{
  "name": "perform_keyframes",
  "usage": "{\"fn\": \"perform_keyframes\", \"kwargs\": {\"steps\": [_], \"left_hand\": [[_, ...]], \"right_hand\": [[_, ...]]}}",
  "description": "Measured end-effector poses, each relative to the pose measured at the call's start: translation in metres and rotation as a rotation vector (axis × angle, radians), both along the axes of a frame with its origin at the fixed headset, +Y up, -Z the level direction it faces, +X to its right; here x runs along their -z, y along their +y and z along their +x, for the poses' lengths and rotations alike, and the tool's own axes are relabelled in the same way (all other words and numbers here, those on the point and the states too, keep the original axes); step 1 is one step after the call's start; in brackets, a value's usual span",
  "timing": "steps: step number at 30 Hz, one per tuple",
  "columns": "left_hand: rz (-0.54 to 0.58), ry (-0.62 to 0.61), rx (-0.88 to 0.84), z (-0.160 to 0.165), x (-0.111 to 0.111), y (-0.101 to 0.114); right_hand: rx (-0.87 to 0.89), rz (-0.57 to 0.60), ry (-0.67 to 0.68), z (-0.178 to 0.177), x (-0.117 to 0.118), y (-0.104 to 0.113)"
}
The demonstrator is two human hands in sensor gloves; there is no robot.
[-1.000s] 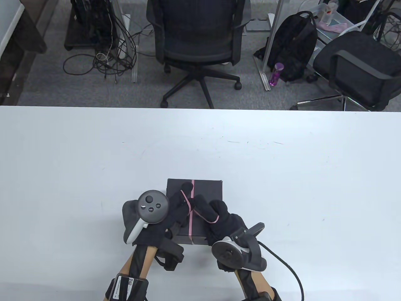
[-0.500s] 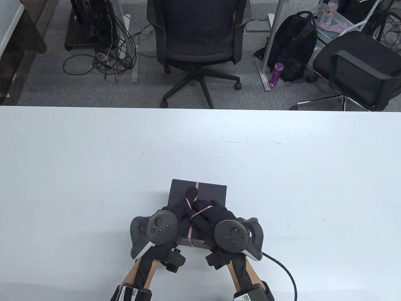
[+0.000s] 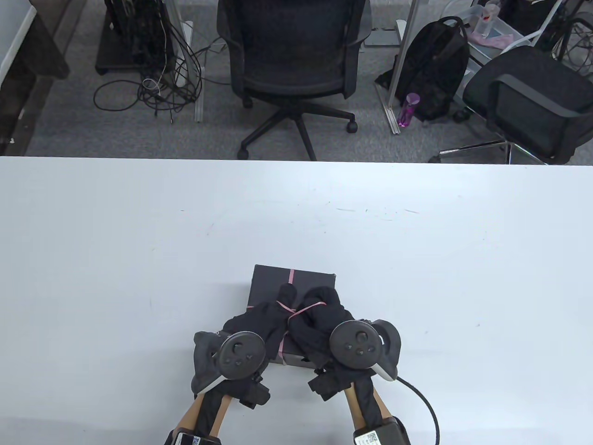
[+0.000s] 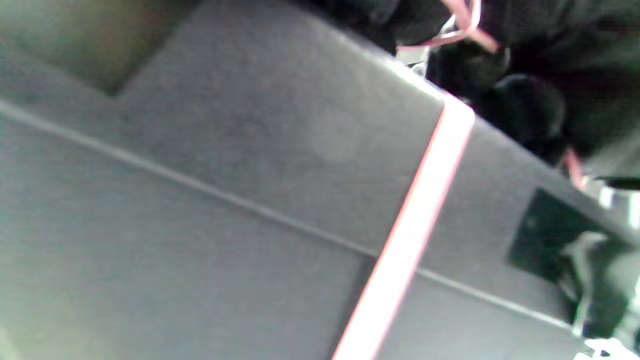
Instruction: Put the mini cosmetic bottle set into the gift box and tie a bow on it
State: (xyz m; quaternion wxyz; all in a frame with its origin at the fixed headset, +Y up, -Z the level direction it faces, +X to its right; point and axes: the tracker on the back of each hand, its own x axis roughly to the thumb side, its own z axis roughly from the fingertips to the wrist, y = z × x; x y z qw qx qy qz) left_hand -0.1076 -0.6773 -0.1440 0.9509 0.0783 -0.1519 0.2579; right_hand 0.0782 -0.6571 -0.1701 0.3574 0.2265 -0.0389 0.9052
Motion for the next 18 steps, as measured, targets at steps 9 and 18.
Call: {"fn": "perform_keyframes", "kwargs": {"steps": [9, 18], "left_hand": [[0.075, -0.221, -0.064, -0.003, 0.001, -0.005], [0.195, -0.259, 0.006, -0.004, -0.001, -0.002]], "right_hand": [[-0.043, -0.166, 0.218, 0.000, 0.016, -0.005], [-0.097, -0.146, 0.276, 0.000, 0.017, -0.009]]}}
